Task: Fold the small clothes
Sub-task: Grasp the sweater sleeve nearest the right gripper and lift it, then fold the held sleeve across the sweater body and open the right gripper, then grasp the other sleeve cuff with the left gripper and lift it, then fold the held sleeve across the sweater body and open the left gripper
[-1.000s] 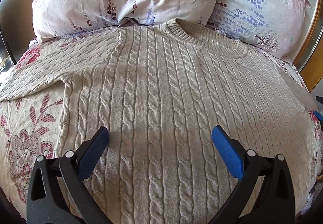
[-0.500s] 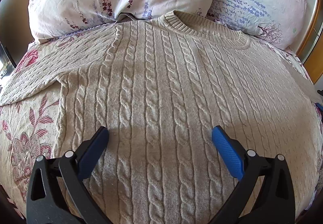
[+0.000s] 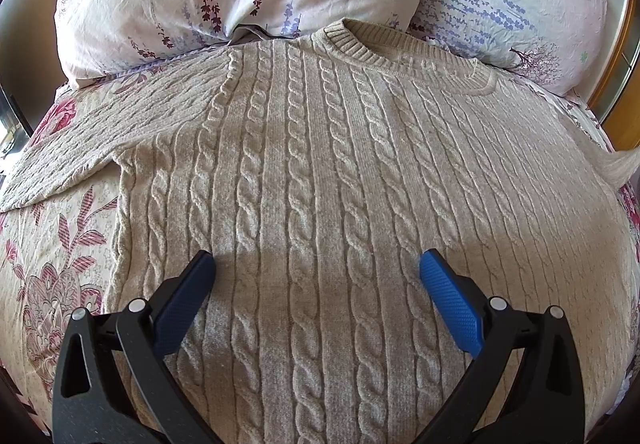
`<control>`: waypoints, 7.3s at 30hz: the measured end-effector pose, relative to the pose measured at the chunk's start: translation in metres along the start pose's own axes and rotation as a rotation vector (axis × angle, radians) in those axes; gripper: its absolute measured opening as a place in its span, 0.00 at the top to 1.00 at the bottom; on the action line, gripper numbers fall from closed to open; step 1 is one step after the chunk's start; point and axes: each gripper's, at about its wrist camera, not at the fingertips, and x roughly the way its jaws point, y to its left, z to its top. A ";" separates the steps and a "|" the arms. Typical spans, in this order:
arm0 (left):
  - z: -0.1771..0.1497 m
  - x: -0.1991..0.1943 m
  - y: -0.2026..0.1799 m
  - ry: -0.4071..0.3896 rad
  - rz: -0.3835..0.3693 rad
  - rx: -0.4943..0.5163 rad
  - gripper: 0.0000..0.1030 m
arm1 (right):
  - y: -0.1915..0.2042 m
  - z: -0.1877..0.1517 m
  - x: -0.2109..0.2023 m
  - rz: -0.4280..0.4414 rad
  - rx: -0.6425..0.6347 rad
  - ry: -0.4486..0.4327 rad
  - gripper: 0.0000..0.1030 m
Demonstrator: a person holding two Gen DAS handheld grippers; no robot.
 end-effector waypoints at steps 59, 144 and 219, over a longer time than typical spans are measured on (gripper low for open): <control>-0.001 -0.003 0.001 -0.006 -0.022 -0.018 0.02 | 0.141 -0.100 0.068 0.378 -0.100 0.281 0.90; -0.040 -0.002 0.363 -0.227 -0.252 -1.128 0.94 | 0.193 -0.326 0.052 0.399 -0.684 0.721 0.01; 0.062 0.007 -0.084 -0.103 -0.579 0.070 0.34 | 0.099 -0.182 0.042 0.149 -0.192 0.208 0.01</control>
